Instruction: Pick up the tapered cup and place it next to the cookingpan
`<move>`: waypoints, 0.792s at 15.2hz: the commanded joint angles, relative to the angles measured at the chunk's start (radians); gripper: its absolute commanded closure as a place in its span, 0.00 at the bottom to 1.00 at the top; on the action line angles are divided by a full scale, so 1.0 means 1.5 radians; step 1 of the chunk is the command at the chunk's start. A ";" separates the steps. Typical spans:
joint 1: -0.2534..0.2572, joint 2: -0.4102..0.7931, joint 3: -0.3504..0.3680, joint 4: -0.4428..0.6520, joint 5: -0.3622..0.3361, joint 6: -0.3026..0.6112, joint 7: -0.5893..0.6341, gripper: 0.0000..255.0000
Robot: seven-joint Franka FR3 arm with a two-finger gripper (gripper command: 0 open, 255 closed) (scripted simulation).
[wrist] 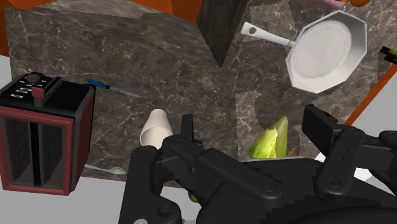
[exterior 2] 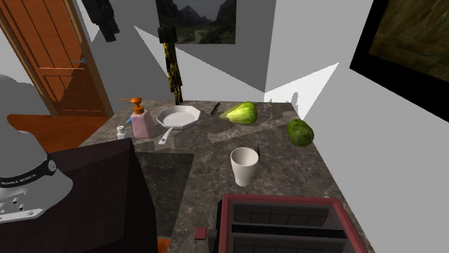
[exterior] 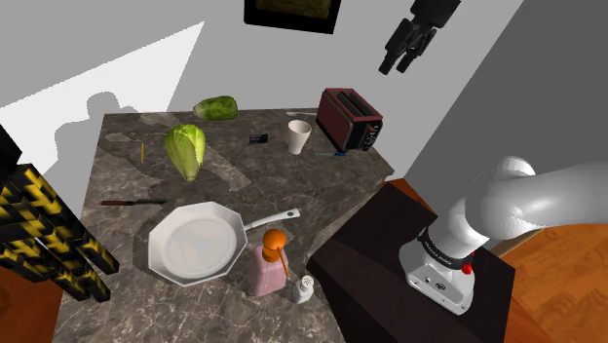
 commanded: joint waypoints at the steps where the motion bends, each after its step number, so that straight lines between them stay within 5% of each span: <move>1: 0.000 0.000 0.000 0.000 0.000 0.000 0.000 0.00; 12: -0.019 0.205 -0.056 -0.019 -0.010 0.198 -0.060 0.00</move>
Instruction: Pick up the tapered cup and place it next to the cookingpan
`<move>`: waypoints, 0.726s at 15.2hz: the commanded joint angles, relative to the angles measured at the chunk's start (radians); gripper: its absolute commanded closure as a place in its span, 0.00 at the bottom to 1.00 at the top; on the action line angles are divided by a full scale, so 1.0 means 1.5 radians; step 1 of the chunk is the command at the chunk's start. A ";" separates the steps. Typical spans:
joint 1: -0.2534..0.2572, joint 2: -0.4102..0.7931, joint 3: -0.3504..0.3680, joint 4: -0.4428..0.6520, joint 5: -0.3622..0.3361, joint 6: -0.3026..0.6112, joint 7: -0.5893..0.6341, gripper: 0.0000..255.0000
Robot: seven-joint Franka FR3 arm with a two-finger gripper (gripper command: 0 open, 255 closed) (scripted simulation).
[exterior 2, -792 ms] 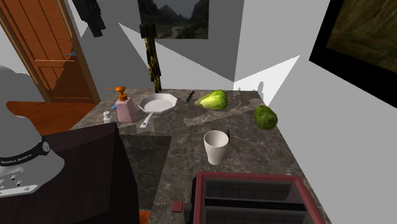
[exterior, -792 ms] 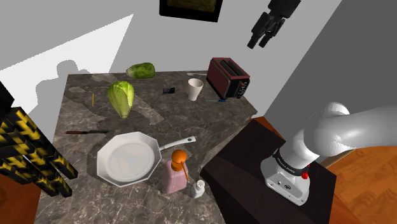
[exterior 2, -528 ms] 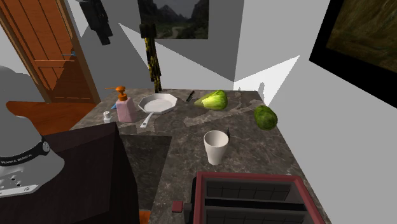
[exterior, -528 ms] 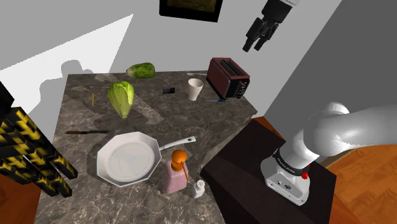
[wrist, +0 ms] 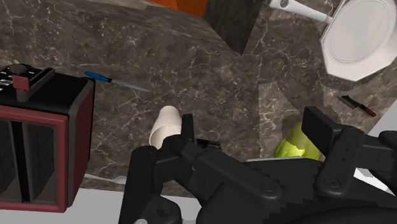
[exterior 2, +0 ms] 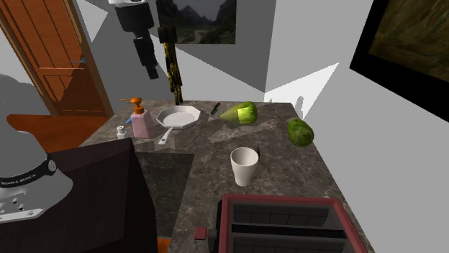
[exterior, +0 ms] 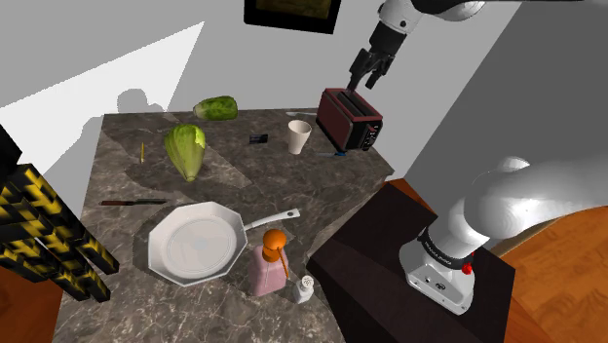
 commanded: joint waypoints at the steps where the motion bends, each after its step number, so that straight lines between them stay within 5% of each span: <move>1: -0.002 0.049 -0.010 0.010 0.001 0.036 -0.012 0.00; 11: -0.010 0.289 -0.057 0.090 0.037 0.168 -0.078 0.00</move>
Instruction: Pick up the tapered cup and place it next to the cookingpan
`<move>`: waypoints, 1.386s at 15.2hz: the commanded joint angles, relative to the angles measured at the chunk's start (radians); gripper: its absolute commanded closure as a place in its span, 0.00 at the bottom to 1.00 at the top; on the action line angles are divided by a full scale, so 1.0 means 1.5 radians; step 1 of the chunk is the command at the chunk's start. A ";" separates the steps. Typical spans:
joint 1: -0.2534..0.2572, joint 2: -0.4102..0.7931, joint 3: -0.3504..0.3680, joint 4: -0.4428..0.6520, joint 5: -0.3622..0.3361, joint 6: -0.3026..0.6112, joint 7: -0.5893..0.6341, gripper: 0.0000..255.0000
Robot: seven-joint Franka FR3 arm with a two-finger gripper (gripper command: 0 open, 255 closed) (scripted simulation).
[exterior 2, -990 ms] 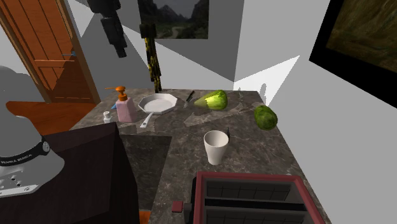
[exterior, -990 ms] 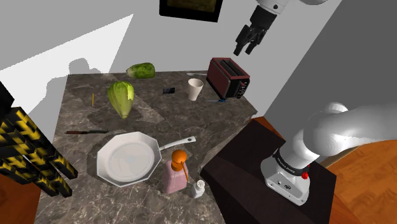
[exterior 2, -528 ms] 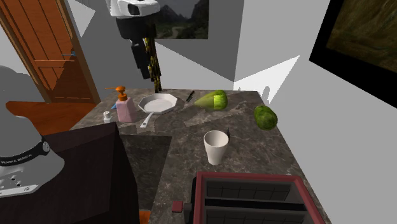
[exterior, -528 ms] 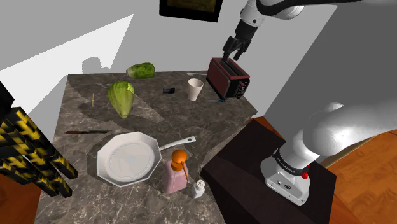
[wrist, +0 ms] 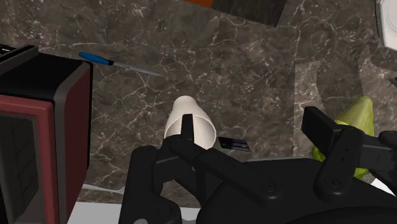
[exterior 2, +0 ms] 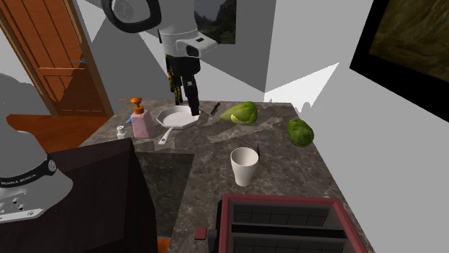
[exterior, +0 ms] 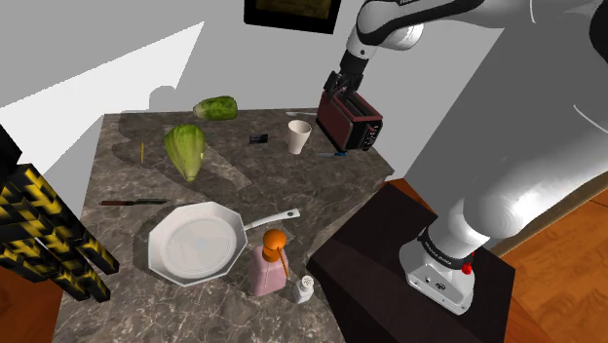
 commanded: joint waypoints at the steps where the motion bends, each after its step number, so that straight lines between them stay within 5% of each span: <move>1: -0.003 0.051 -0.008 0.025 0.012 0.020 -0.015 0.00; 21: -0.082 0.530 -0.005 0.396 0.122 0.070 -0.112 0.00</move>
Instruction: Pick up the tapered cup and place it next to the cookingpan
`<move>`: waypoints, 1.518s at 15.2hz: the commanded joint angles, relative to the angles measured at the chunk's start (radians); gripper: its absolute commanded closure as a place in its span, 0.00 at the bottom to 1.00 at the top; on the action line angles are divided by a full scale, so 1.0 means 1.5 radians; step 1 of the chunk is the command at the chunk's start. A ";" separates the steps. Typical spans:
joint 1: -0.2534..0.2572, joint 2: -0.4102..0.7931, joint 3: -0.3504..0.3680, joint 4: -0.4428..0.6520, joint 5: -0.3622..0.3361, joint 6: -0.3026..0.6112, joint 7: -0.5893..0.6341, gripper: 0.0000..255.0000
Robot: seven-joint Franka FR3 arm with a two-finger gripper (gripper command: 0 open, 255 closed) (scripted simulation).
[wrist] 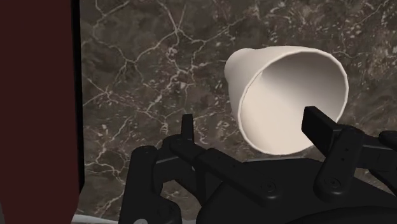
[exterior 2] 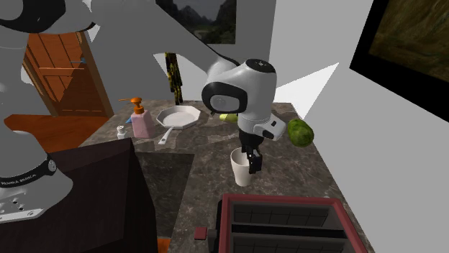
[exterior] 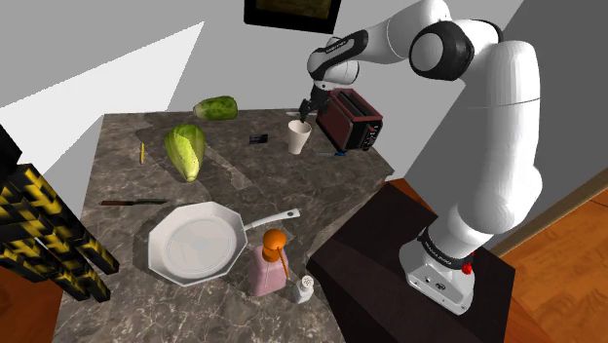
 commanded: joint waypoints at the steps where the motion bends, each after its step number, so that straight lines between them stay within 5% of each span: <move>1: -0.002 0.015 0.002 0.004 0.004 0.010 -0.003 0.00; 14: -0.003 0.048 0.010 0.007 0.012 0.041 -0.007 0.00; 15: -0.003 0.048 0.010 0.007 0.012 0.041 -0.007 1.00; 23: -0.003 0.048 0.010 0.007 0.012 0.041 -0.007 1.00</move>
